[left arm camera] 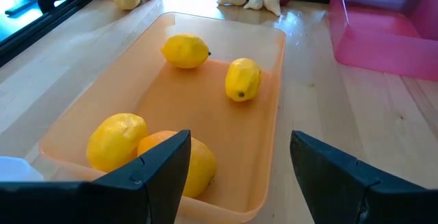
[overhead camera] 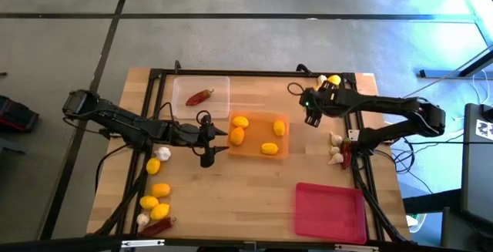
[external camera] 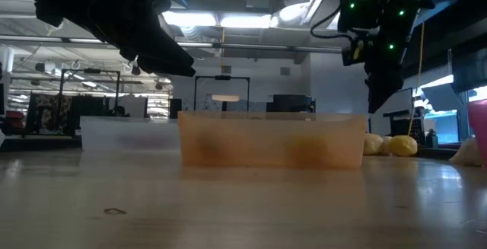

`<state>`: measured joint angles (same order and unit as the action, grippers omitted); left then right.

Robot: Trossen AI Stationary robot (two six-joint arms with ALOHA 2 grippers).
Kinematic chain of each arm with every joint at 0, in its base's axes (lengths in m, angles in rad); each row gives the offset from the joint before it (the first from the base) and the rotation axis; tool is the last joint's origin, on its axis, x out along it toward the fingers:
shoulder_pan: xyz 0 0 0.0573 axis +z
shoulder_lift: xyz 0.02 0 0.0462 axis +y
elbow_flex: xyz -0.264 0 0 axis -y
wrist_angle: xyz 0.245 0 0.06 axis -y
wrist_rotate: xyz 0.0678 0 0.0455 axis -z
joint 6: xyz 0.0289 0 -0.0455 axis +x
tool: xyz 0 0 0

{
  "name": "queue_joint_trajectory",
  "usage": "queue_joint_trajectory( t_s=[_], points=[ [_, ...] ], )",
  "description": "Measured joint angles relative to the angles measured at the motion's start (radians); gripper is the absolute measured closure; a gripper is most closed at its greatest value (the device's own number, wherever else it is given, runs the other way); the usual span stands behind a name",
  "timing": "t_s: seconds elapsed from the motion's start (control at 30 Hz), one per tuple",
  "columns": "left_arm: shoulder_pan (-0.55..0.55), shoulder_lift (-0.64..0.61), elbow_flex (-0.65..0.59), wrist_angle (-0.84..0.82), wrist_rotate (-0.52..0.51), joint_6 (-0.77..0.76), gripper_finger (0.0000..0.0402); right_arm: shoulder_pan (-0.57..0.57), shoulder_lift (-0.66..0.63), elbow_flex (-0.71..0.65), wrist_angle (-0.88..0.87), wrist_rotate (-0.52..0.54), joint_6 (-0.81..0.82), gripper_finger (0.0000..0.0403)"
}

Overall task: Sort produce into baskets
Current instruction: Put the lemon into the orange bin

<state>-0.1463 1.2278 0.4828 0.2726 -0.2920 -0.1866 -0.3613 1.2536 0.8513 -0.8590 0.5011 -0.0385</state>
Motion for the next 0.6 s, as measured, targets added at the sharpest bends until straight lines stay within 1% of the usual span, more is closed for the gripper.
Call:
queue_joint_trajectory(
  t_s=[0.27,0.6],
  points=[
    [0.000,0.000,0.000,0.000,0.000,0.000,0.0155,-0.163,0.055,0.000,0.012,-0.065,-0.118,0.0134],
    [0.000,0.000,0.000,0.000,0.000,0.001,0.0155,-0.285,0.147,0.000,0.153,-0.068,-0.306,0.0134]
  ],
)
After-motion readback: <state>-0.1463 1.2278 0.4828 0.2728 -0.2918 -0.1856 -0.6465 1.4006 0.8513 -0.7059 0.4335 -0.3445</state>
